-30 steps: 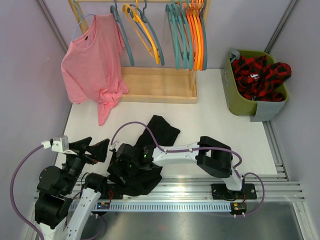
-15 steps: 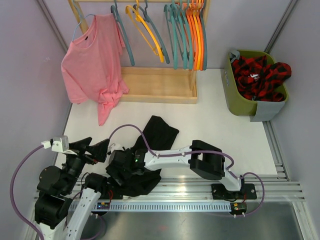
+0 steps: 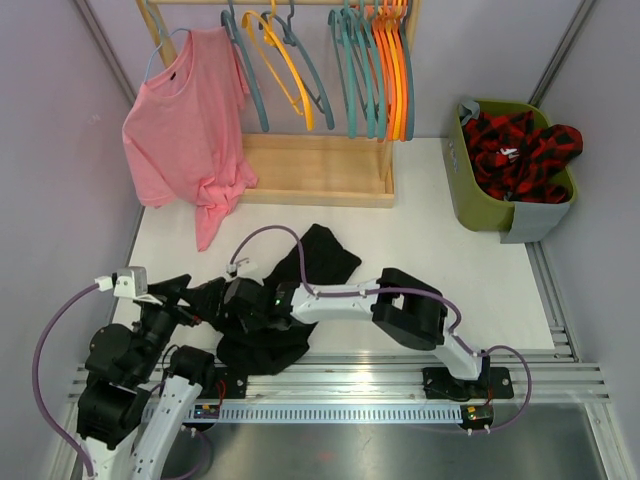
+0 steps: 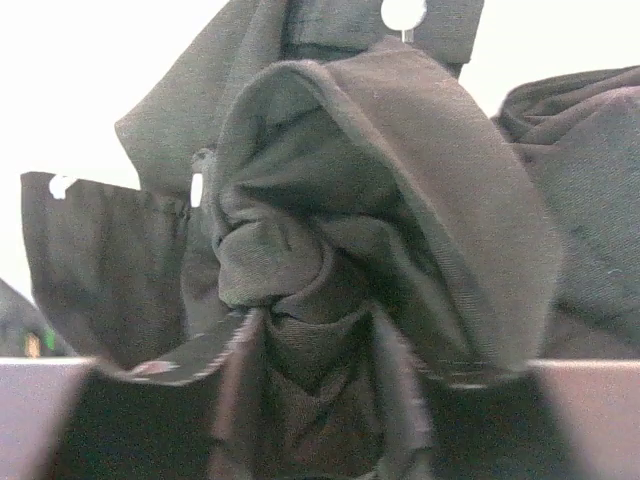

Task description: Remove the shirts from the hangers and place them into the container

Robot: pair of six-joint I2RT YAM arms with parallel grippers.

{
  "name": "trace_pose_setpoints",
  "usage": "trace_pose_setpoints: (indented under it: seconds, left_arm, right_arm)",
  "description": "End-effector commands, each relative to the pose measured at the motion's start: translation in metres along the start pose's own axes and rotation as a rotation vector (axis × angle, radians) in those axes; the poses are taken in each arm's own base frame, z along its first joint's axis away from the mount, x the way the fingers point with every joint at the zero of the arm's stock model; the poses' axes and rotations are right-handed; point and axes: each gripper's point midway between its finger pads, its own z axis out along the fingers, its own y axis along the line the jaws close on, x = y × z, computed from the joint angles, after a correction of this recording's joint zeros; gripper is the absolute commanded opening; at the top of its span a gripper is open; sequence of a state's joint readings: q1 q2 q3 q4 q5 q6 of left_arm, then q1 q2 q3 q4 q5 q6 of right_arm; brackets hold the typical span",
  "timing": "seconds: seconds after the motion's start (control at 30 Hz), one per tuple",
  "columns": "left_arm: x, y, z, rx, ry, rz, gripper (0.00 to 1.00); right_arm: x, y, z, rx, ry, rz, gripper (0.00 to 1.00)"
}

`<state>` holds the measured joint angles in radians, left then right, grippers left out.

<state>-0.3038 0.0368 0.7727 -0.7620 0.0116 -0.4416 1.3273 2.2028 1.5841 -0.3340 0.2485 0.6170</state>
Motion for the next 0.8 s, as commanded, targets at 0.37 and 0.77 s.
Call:
trace_pose_setpoints:
  seconds: [0.37,0.77]
  left_arm:
    - [-0.003,-0.008,0.003,0.045,-0.022,-0.018,0.99]
    - [-0.005,-0.010,0.001,0.056,-0.029,-0.014,0.99]
  right_arm:
    - [0.192,-0.213,0.032,0.610,0.505,-0.085,0.00]
    - [0.150,-0.199,0.001,0.474,0.294,0.158,0.00]
